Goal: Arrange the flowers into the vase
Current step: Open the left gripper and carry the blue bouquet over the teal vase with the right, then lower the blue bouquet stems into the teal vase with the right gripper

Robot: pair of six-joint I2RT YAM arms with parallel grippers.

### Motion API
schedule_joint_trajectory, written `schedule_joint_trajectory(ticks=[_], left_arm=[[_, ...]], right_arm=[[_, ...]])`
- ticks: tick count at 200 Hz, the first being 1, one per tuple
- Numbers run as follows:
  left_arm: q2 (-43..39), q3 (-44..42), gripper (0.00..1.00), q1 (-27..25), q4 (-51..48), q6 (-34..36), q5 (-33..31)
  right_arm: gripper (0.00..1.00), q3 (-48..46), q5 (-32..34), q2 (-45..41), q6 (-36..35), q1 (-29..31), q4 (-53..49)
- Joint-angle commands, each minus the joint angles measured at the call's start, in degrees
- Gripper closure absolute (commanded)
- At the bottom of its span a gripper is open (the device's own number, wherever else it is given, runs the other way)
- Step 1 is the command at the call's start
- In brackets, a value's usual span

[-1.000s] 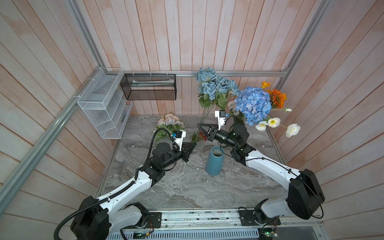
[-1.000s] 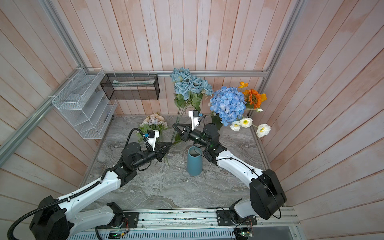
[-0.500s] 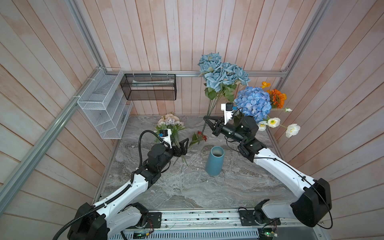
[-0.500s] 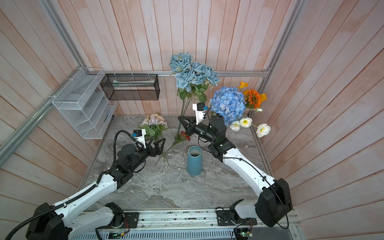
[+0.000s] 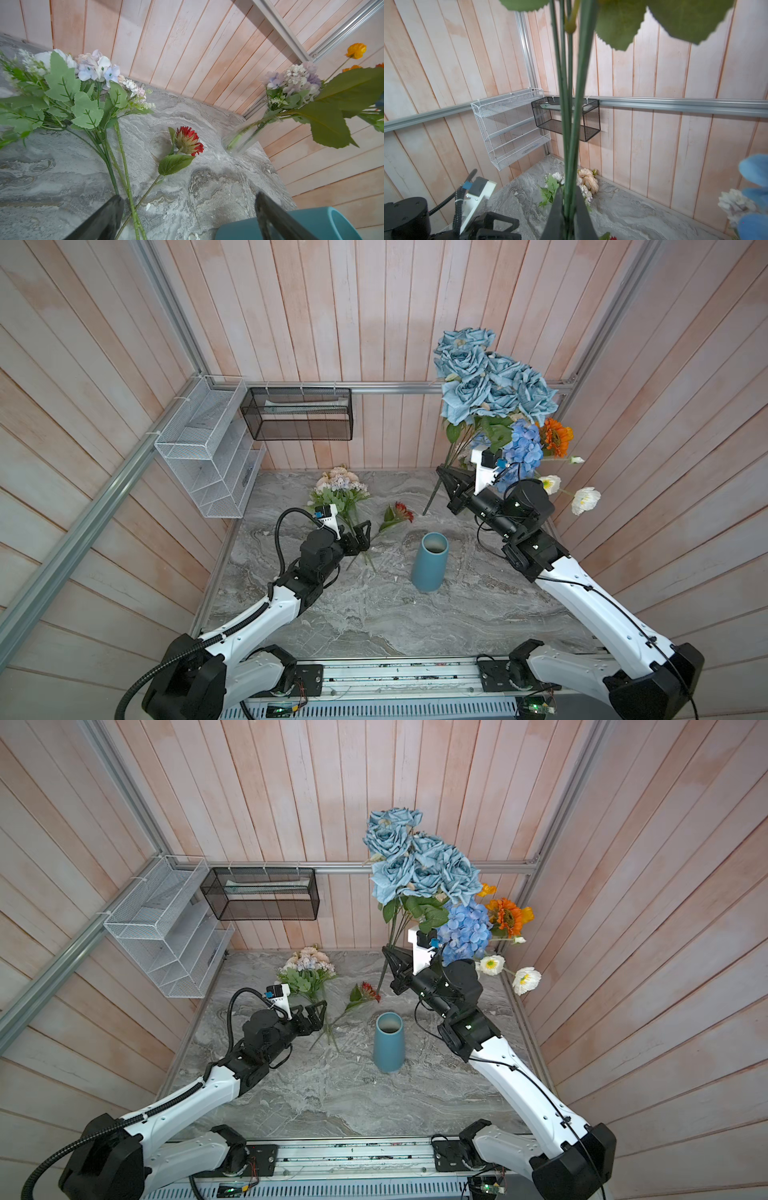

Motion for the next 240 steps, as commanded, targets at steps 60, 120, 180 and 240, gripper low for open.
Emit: schedule_joint_trajectory(ticks=[60, 120, 180, 240], left_arm=[[1.9, 1.3, 0.0, 0.1, 1.5, -0.1, 1.4], [3.2, 2.2, 0.0, 0.1, 1.5, 0.7, 3.4], [2.8, 2.4, 0.0, 0.1, 0.2, -0.4, 2.6], [3.1, 2.7, 0.0, 0.1, -0.6, 0.5, 2.1]], right_arm=[[1.0, -9.5, 2.5, -6.1, 2.4, 0.0, -3.2], [1.0, -14.9, 2.9, -8.7, 2.7, 0.5, -4.1], [1.0, -20.0, 10.0, -6.9, -0.1, 6.8, -5.9], [0.81, -21.3, 13.5, -7.7, -0.1, 9.6, -9.5]])
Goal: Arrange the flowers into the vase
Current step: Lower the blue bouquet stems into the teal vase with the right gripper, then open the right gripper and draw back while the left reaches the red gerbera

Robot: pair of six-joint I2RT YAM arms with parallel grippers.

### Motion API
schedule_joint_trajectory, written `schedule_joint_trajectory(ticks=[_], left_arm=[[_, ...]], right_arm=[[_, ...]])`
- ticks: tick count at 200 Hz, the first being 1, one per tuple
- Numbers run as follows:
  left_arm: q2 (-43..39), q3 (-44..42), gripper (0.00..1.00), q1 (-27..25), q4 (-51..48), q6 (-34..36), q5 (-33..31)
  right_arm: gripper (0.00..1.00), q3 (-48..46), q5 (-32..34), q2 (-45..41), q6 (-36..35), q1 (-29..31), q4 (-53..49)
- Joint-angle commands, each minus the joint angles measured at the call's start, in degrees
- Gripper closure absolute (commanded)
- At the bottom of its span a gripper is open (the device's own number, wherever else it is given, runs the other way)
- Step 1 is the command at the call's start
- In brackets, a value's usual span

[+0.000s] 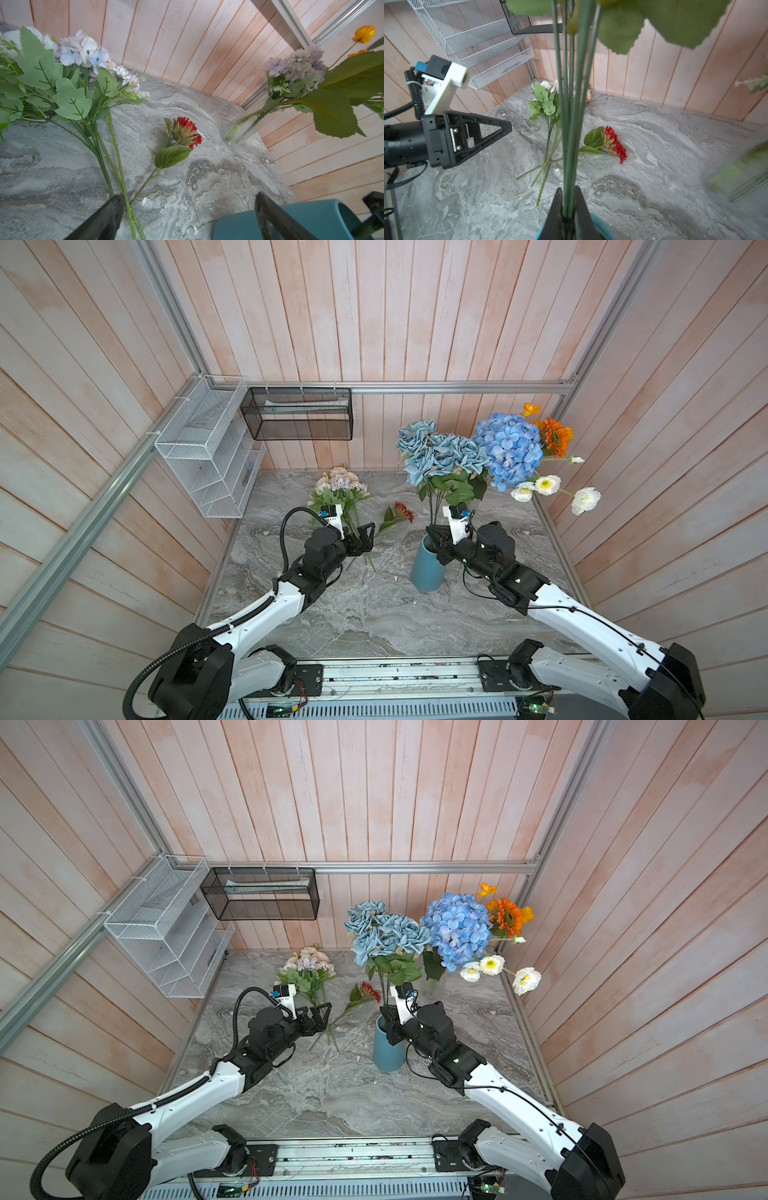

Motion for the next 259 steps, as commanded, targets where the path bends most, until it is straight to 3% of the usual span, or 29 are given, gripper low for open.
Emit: schedule_joint_trajectory(ticks=[1, 33, 79, 117, 141, 163, 207, 259], left_arm=[[0.1, 1.8, 0.0, 0.1, -0.7, 0.5, -0.6], [-0.1, 1.8, 0.0, 0.2, -1.1, 0.7, -0.9], [-0.2, 1.8, 0.0, 0.1, -1.6, 1.4, -1.0], [1.1, 2.8, 0.0, 0.1, -5.0, 8.3, -2.3], [4.5, 5.2, 0.01, 0.1, -9.8, 13.7, -2.3], [9.0, 8.1, 0.03, 0.2, -13.3, 17.4, -0.5], [19.3, 15.2, 0.22, 0.2, -17.1, 23.2, 5.0], [31.1, 25.6, 0.44, 0.2, -24.1, 30.9, 3.9]], right_arm=[[0.8, -0.7, 2.2, -1.3, -0.1, 0.7, -1.7], [0.69, -1.5, 2.8, -3.3, 0.7, 0.8, -1.8], [0.67, -1.6, 3.6, -5.4, 0.9, 0.8, -2.2], [0.63, -0.5, 3.5, -8.1, 0.1, 0.8, -5.0], [0.45, -0.3, 4.0, -10.9, -0.7, 0.7, -7.3], [0.35, -0.7, 5.8, -13.2, -1.9, 0.6, -8.9], [0.3, -3.1, 8.1, -15.0, -1.3, -1.3, -9.6], [0.28, -7.7, 10.3, -15.3, 1.7, -6.5, -5.6]])
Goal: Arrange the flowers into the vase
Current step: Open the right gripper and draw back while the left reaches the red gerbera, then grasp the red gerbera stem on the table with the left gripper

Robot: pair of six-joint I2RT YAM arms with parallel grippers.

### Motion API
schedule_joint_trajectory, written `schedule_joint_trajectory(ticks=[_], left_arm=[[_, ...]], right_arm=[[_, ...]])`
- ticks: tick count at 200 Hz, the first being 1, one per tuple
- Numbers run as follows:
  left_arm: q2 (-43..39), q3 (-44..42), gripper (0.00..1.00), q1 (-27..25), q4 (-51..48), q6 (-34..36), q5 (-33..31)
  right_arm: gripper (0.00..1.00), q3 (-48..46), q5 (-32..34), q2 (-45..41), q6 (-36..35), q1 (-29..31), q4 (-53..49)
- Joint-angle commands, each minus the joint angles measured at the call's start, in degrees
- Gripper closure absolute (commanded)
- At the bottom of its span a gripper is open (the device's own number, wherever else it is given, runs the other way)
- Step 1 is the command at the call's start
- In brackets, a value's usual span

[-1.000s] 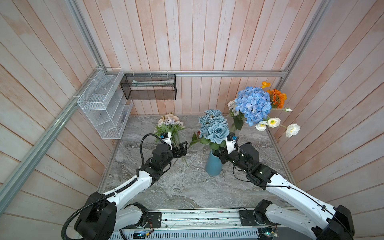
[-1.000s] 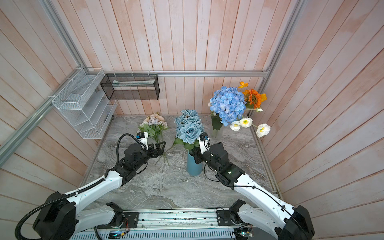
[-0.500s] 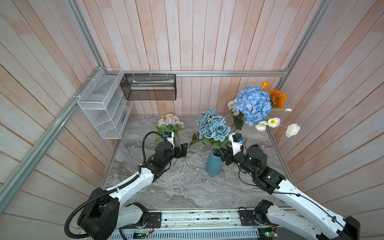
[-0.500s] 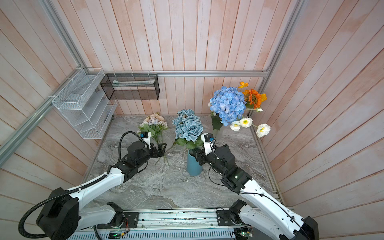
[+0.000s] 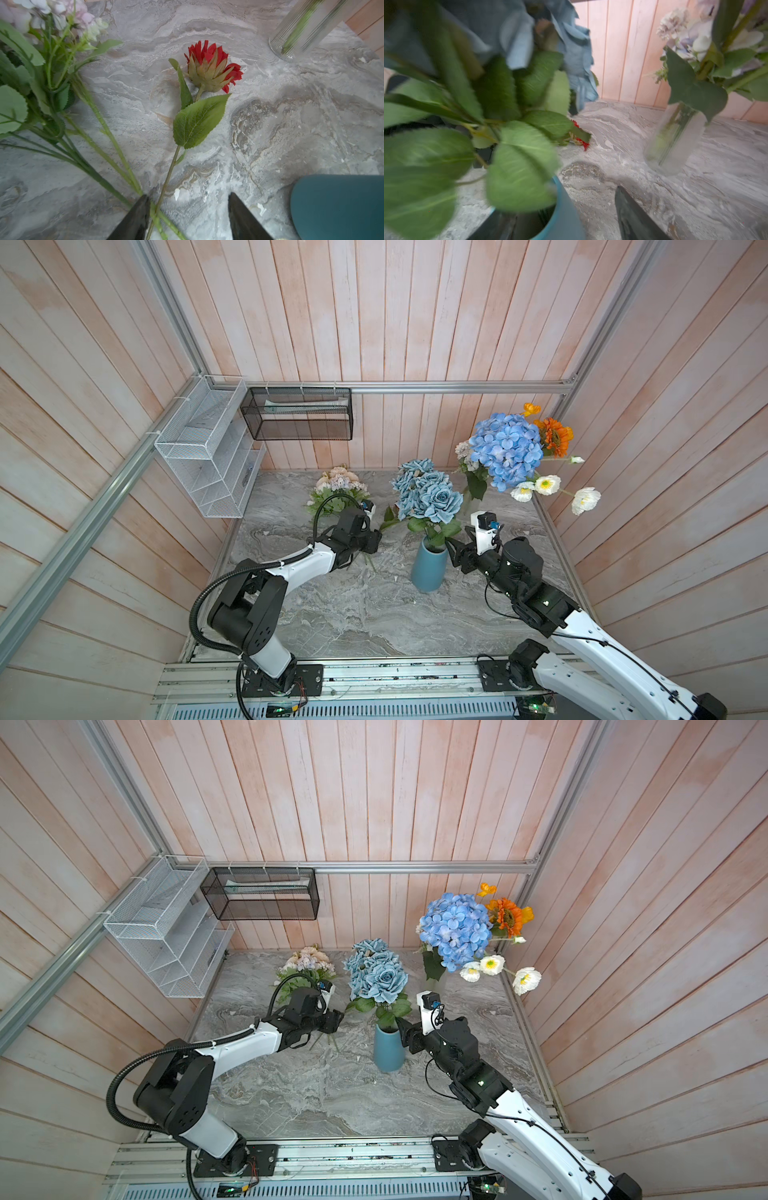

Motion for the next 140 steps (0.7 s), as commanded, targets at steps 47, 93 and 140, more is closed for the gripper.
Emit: schedule_joint_trajectory(ticks=[47, 93, 140], left_arm=[[9.5, 9.2, 0.47, 0.0, -8.9, 7.9, 1.1], [13.1, 11.6, 0.52, -0.1, -10.5, 9.3, -2.0], [17.3, 14.5, 0.58, 0.0, -10.9, 9.3, -4.2]], right_arm=[[0.26, -5.2, 1.2, -0.7, 6.1, -9.9, 6.9], [0.26, -5.9, -2.0, -0.4, 7.5, -12.5, 10.8], [0.26, -5.5, -4.3, 0.9, 8.2, -12.5, 12.4]])
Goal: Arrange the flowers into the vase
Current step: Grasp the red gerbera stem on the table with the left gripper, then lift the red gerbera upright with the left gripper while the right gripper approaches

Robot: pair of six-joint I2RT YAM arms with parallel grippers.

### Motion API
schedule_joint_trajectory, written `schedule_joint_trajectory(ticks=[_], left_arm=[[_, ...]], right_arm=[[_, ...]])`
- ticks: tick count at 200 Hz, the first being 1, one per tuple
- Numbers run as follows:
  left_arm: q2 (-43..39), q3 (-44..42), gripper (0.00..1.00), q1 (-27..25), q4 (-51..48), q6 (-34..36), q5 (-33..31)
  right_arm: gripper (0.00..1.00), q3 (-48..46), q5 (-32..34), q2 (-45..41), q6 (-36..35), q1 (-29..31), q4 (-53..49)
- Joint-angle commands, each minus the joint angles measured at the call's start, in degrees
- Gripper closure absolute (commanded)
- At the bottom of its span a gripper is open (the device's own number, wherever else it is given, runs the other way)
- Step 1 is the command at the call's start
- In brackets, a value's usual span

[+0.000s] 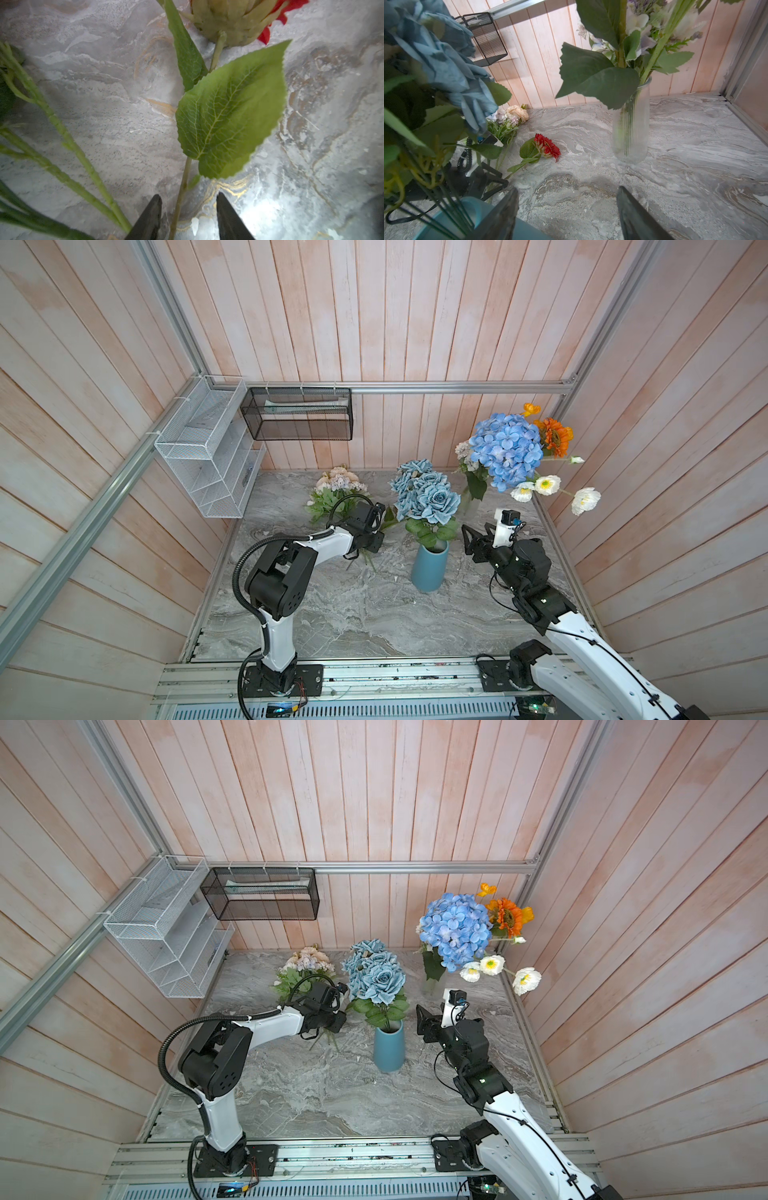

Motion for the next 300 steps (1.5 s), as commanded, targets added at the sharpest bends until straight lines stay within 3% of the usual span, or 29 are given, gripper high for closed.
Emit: schedule_joint_trajectory(ticks=[1, 28, 56, 90, 103, 153, 206, 257, 300], left_arm=[[2.1, 2.2, 0.58, 0.0, -1.2, 0.9, -2.1], [3.5, 2.9, 0.61, 0.0, -1.5, 1.2, -2.8], [4.6, 3.2, 0.71, 0.0, -1.8, 1.4, -2.4], [4.9, 3.0, 0.97, -0.1, -1.9, 1.3, -1.7], [4.5, 2.8, 1.0, -0.2, -1.5, 1.3, -1.4], [-0.8, 0.7, 1.0, -0.5, 0.8, -0.3, 1.5], [-12.1, -4.0, 1.0, 0.0, 7.3, -4.8, 6.4], [-25.0, -11.0, 1.0, 1.7, 18.0, -13.9, 11.8], [-36.8, -15.5, 1.0, 2.2, 23.3, -18.8, 6.1]], right_arm=[[0.27, 0.2, -1.9, 0.4, 1.2, -0.2, 2.5], [0.26, 0.2, -2.1, 0.6, 1.6, -0.2, 3.1], [0.26, 0.6, -2.2, 0.6, 1.6, -0.2, 3.0], [0.26, 1.0, -2.2, 0.2, 1.8, -0.2, 3.0], [0.26, 1.0, -2.1, -0.1, 1.9, -0.1, 2.9], [0.26, 1.3, -1.8, -0.8, 1.9, -0.2, 2.9], [0.26, 3.0, -3.1, -1.0, 2.3, -0.2, 4.7], [0.26, 7.9, -8.2, -0.1, 0.9, -0.1, 6.8], [0.27, 14.1, -16.4, 1.3, 1.8, 0.1, 10.6]])
